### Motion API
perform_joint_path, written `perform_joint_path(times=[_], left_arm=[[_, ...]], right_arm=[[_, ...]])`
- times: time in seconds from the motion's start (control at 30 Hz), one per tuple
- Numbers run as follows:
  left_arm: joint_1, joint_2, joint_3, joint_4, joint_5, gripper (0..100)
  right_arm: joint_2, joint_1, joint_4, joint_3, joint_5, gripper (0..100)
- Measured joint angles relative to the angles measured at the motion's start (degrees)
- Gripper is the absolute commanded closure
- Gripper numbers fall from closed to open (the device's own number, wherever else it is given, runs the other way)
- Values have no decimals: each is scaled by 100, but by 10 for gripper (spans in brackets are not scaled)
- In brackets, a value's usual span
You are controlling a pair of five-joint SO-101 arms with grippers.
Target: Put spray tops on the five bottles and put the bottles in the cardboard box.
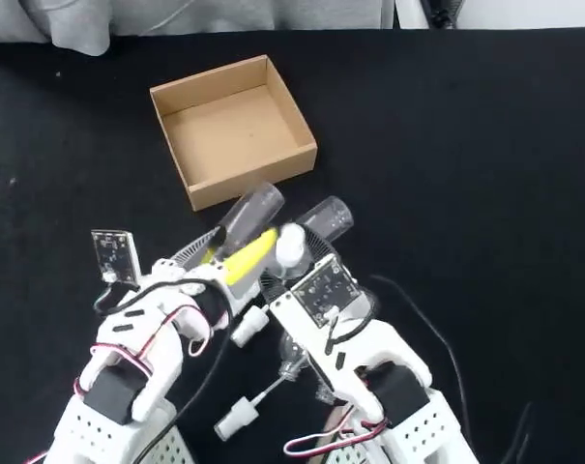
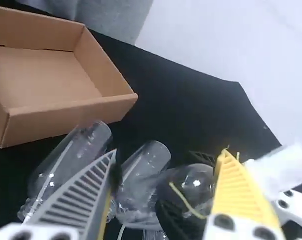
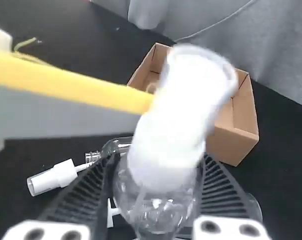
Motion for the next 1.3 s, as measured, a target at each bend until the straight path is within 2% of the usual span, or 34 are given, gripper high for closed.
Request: perform_joint_path(times=[0.2,0.4,0.9,1.07,1.3], left_arm=[[316,-9,0,255,-149,712],[255,-9,0,308,-97,712],[-1354,0,-457,308,1319,712],[-1468,0,-457,308,1336,712],[-1521,0,-457,308,1398,712]], right_arm=[[0,0,0,0,0,847],[0,0,0,0,0,847],[-9,-18,475,-9,9,847],[-9,-18,905,-185,0,847],[-9,246,923,-237,0,847]])
